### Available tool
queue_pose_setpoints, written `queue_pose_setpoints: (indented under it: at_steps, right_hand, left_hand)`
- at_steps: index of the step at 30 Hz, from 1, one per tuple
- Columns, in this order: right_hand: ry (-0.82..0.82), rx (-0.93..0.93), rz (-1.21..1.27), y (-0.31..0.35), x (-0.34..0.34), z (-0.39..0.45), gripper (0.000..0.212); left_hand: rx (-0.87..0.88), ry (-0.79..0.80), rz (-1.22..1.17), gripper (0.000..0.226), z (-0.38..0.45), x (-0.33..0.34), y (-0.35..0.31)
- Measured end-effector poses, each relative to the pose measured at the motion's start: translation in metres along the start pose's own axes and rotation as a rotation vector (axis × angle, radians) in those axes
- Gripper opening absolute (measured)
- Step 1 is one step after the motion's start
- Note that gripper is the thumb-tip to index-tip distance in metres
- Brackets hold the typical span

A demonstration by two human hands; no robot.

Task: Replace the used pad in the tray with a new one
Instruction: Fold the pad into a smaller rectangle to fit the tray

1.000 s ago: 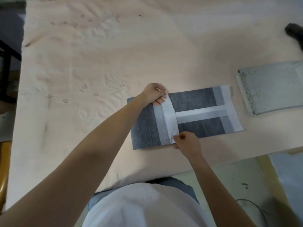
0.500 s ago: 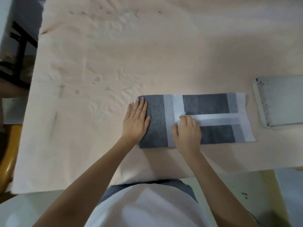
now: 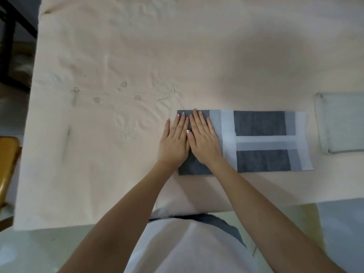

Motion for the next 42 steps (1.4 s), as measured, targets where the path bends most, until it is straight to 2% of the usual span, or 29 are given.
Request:
queue_pose_setpoints:
  at_steps: [5,13,19,22,27,33,42]
  right_hand:
    - [-0.01,0.042,0.021,-0.019,0.001,-0.005,0.06]
    - [-0.053,0.157,0.04,-0.087,-0.002,-0.029,0.057]
    - [-0.081,0.138,0.077,-0.087,-0.003,-0.029,0.058]
    - [-0.095,0.138,0.067,-0.087,-0.004,-0.03,0.058]
    - [-0.079,0.128,0.022,-0.087,-0.003,-0.03,0.062]
    - [-0.096,0.119,0.021,-0.087,-0.001,-0.031,0.061]
    - [-0.085,0.111,0.018,-0.085,-0.003,-0.03,0.063]
  left_hand:
    - [-0.015,0.02,0.011,0.055,0.001,0.003,0.001]
    - [-0.036,0.037,0.057,0.058,0.002,0.001,0.001]
    - [-0.113,0.013,0.1,0.06,0.002,-0.007,-0.005]
    - [-0.167,-0.056,0.06,0.057,-0.007,-0.011,-0.031]
    - [-0.177,-0.065,0.002,0.056,-0.031,0.012,-0.07]
    - [-0.177,-0.056,0.005,0.056,-0.036,0.014,-0.06]
    - [-0.26,-0.157,-0.041,0.052,-0.052,-0.001,-0.027]
Point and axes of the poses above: each hand's wrist, its own z-axis towards the middle knuckle, its own x-axis out of the palm, y = z × x, the point moved 10 cm from there along z, towards the middle knuckle
